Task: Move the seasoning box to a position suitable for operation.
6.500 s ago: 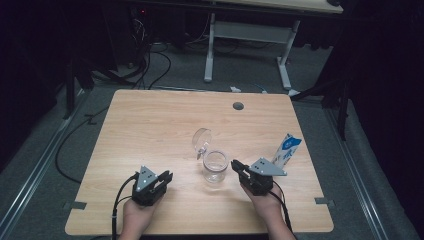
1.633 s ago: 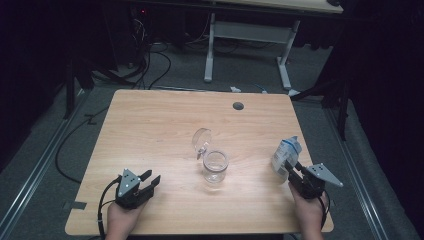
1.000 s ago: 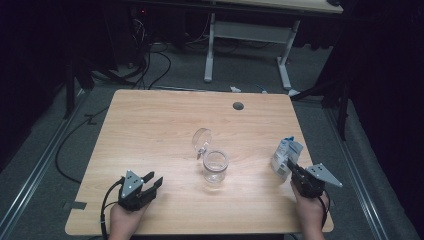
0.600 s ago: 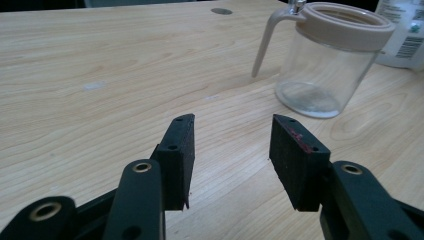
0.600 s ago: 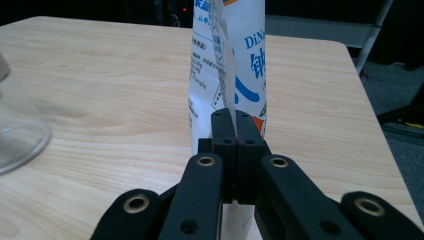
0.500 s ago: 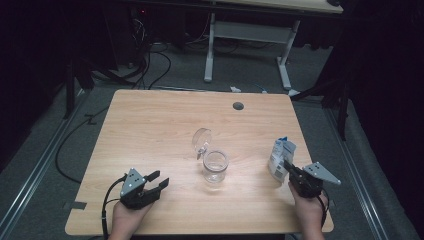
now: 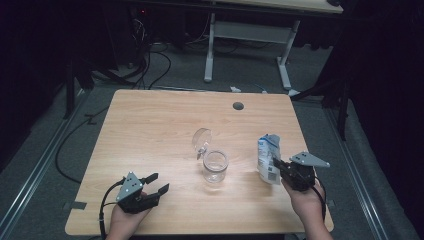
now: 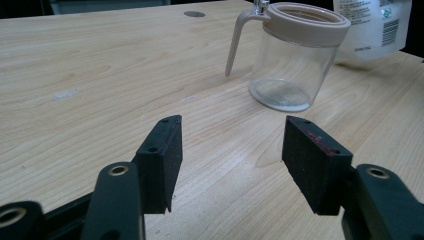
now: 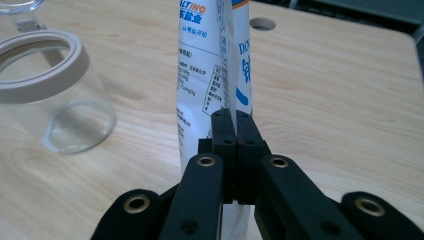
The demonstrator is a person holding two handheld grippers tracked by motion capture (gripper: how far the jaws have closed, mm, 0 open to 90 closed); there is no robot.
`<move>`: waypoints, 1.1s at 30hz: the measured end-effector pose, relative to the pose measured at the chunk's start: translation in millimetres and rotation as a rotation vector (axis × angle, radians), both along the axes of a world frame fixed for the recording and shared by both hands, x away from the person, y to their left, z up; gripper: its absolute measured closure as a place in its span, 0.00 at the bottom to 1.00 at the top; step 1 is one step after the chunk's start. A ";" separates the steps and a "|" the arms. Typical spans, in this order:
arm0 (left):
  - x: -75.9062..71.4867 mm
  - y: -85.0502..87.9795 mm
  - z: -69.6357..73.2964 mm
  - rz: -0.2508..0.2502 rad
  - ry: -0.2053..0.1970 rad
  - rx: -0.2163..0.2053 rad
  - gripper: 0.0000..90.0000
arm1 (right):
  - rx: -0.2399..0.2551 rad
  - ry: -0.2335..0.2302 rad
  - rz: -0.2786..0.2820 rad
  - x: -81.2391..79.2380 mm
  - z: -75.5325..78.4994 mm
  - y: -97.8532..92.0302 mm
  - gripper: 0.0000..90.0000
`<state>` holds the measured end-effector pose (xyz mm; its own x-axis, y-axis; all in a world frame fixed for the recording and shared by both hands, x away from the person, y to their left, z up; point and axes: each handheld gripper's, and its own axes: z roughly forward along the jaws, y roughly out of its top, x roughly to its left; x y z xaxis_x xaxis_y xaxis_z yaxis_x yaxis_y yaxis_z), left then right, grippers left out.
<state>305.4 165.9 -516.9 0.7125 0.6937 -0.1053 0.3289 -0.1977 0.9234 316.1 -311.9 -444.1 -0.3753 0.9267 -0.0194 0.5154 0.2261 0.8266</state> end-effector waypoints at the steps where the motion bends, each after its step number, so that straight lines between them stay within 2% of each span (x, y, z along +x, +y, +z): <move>1: -0.1 -0.6 -0.3 -0.003 0.001 0.003 0.46 | -0.005 0.013 0.007 0.5 1.7 0.7 1.00; 6: 2.2 -1.6 -2.8 -0.003 0.011 0.002 0.46 | -0.007 0.093 0.030 1.2 9.9 -0.4 1.00; 9: 2.2 -2.2 -3.0 -0.003 0.011 0.000 0.45 | -0.006 0.125 0.039 2.3 15.6 -2.2 1.00; 14: 1.3 -3.1 -4.4 -0.007 0.020 -0.003 0.45 | -0.039 0.195 0.060 5.8 24.7 -0.2 1.00; 16: 0.7 -4.0 -5.1 -0.010 0.017 -0.001 0.45 | -0.071 0.220 0.074 7.1 27.6 2.7 1.00; 27: -0.5 -4.8 -6.6 -0.019 0.019 -0.006 0.45 | -0.087 0.324 0.113 15.6 33.1 10.3 1.00; 33: -1.6 -6.9 -7.4 -0.031 0.018 0.000 0.45 | -0.127 0.372 0.119 18.9 34.9 15.6 1.00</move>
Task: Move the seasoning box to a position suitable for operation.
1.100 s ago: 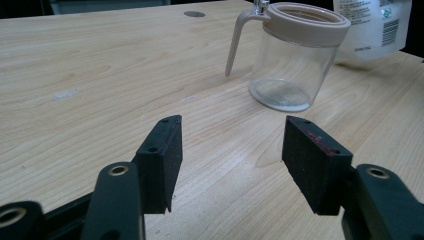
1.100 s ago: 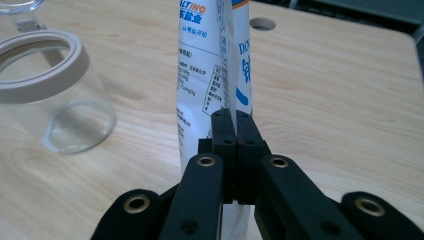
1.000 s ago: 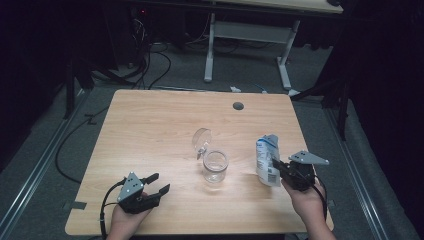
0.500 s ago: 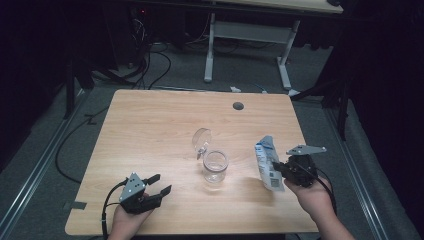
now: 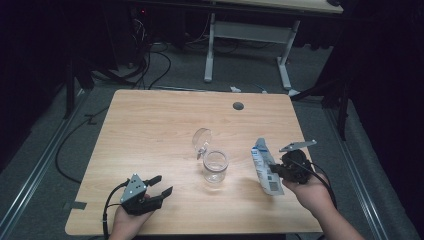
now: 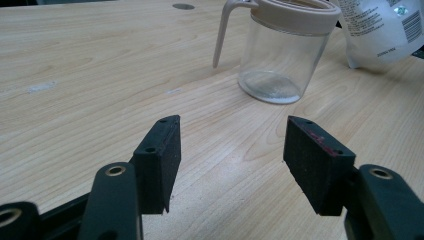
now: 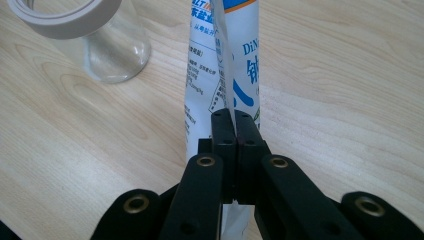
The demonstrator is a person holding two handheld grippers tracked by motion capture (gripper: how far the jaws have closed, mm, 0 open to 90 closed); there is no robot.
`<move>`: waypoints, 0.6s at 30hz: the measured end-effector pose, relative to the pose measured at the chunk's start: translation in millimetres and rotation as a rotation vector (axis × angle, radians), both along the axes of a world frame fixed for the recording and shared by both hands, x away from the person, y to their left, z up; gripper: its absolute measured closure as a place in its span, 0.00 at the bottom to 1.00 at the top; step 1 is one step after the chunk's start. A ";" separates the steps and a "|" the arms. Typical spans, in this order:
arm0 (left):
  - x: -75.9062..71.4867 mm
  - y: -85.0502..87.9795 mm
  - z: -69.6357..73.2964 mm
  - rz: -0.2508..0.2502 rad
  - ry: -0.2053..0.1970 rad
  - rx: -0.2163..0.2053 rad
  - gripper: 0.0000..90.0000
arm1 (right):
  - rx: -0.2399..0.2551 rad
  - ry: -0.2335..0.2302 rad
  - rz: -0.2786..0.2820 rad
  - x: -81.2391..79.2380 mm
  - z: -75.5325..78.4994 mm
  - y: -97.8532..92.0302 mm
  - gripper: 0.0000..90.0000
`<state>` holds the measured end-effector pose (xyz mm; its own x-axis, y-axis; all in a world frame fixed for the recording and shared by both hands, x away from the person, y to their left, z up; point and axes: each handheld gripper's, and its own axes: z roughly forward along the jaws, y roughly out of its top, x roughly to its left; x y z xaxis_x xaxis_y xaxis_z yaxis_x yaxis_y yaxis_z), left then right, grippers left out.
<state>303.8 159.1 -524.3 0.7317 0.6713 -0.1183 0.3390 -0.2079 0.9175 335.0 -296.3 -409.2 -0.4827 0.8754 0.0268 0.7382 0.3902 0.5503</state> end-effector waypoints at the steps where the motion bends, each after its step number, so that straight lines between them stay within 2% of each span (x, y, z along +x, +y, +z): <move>1: -0.2 -0.3 0.1 -0.002 0.000 0.002 0.45 | -0.002 0.008 -0.002 0.7 0.7 0.6 1.00; 8: -1.1 -3.2 -0.2 -0.004 0.001 0.009 0.45 | -0.057 0.054 0.022 2.2 6.1 5.8 1.00; 18: -1.0 -5.2 -0.4 -0.008 -0.005 0.017 0.45 | -0.066 0.113 0.028 3.8 8.6 7.7 1.00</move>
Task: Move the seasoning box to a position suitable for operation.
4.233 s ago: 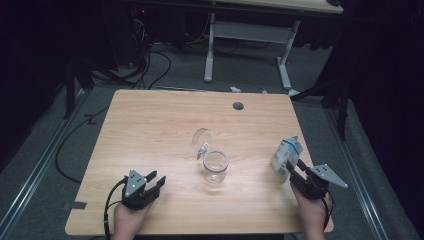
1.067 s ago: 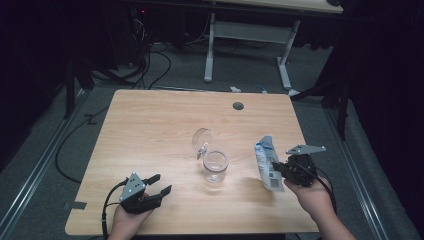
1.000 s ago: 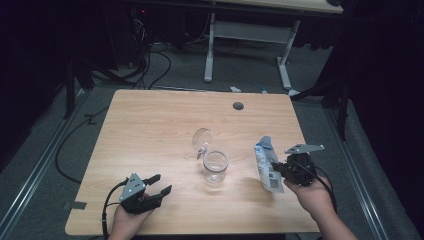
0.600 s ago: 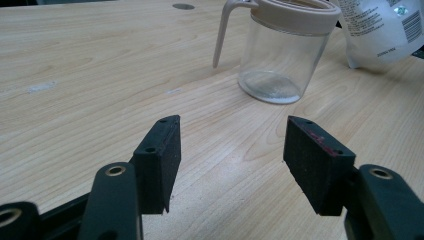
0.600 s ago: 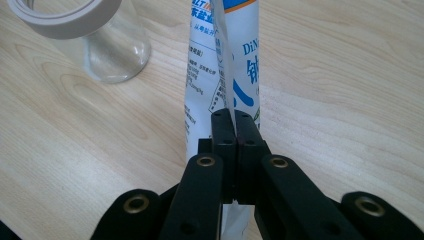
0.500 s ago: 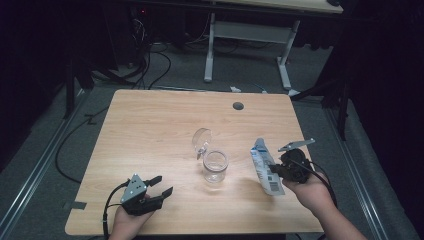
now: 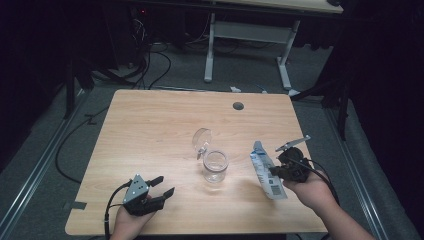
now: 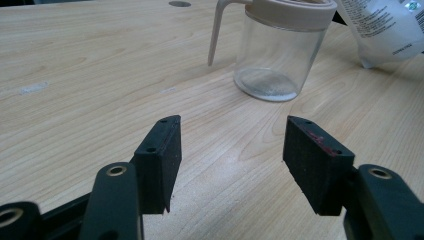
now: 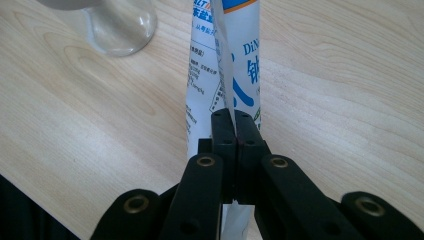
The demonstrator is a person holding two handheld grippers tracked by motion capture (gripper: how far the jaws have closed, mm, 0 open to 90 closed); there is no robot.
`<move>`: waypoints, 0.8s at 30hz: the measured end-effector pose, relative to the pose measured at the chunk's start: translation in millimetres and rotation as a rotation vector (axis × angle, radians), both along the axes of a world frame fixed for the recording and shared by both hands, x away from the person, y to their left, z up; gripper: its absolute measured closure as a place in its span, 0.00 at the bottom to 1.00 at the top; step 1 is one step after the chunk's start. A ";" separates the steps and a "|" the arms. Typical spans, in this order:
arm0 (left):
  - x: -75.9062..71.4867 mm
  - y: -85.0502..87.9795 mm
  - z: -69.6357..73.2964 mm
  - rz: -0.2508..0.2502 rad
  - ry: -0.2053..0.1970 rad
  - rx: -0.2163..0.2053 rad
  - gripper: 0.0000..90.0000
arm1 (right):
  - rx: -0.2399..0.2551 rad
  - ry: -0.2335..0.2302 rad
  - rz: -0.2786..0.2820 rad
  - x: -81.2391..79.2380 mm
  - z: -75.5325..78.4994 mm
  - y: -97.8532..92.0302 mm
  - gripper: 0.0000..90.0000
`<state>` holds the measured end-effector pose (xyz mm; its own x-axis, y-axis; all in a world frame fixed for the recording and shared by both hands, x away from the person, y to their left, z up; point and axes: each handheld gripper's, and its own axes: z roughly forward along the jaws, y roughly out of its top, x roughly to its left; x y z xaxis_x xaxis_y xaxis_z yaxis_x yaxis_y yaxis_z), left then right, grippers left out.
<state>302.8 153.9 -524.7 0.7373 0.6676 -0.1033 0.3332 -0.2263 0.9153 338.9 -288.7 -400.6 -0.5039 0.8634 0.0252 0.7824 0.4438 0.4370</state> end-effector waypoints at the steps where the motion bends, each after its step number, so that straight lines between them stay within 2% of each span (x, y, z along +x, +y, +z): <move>1: -0.3 -0.4 0.0 -0.001 0.001 -0.001 0.46 | -0.004 0.006 0.000 0.2 0.5 0.1 1.00; 9: -1.5 -3.2 -0.1 0.001 -0.006 0.009 0.45 | -0.011 0.046 0.005 2.4 2.0 -0.5 1.00; 16: -5.1 -7.3 1.1 -0.005 -0.034 0.015 0.44 | -0.021 0.079 0.006 4.4 2.8 -1.5 1.00; 24: -8.6 -17.0 2.9 -0.025 -0.048 0.004 0.42 | -0.042 0.118 0.012 6.6 4.2 2.1 1.00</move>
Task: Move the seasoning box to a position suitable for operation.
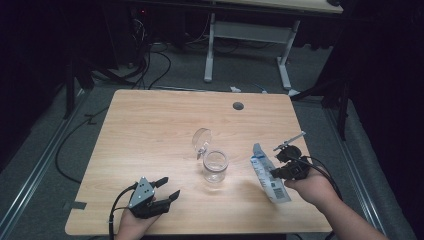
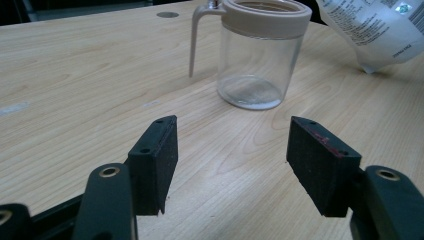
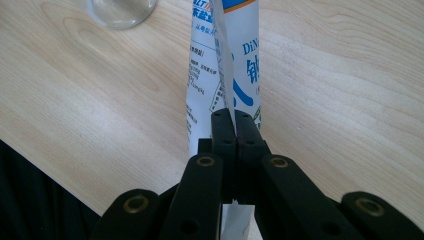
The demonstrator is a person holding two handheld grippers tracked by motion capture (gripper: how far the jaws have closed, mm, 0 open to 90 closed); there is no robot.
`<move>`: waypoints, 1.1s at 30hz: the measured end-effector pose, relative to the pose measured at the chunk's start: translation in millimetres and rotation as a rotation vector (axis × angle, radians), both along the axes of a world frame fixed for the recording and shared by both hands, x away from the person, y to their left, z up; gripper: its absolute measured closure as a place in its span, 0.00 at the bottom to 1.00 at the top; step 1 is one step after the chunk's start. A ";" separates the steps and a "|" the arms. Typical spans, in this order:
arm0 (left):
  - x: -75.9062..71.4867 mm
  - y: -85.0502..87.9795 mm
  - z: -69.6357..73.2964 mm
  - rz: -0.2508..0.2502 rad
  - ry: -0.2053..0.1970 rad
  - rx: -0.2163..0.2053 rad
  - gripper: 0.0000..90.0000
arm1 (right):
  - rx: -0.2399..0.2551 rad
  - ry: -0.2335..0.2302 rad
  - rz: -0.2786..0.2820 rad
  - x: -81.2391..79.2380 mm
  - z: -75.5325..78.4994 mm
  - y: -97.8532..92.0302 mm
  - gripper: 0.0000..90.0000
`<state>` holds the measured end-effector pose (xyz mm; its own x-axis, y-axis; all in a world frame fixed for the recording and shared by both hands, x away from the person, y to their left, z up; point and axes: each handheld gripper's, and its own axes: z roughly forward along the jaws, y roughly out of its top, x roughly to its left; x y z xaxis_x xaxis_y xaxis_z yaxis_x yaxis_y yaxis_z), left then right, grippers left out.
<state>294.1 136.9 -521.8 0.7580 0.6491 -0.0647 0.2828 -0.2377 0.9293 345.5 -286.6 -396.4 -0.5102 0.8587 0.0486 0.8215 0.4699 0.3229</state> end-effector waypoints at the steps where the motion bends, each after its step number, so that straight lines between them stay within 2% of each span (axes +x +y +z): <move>1: -0.4 -1.1 0.0 -0.003 0.000 0.000 0.42 | -0.007 0.007 0.001 0.7 0.3 0.9 1.00; 9: -3.0 -13.1 1.4 -0.028 0.004 -0.013 0.40 | -0.016 0.019 0.006 4.9 1.3 5.2 1.00; 17: -0.2 -35.7 2.1 -0.068 0.008 -0.003 0.40 | -0.019 0.015 -0.001 5.4 8.1 8.5 1.00; 21: -0.7 -49.4 0.8 -0.099 0.010 0.016 0.41 | -0.025 0.005 0.002 6.2 12.9 12.4 1.00; 24: -1.6 -57.9 0.5 -0.111 0.000 -0.004 0.41 | -0.027 0.004 0.005 6.3 14.6 15.7 1.00; 26: -1.2 -63.5 0.3 -0.118 0.007 -0.010 0.41 | -0.026 0.001 0.015 6.5 15.3 17.7 1.00; 33: -0.1 -82.7 -2.0 -0.158 0.020 0.026 0.40 | -0.025 0.002 0.024 5.3 17.5 23.6 1.00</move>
<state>294.0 54.2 -523.9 0.8496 0.5233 -0.0659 0.2587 -0.3045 0.9167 350.7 -262.9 -379.0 -0.5306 0.8472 0.0279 0.8105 0.4975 0.3091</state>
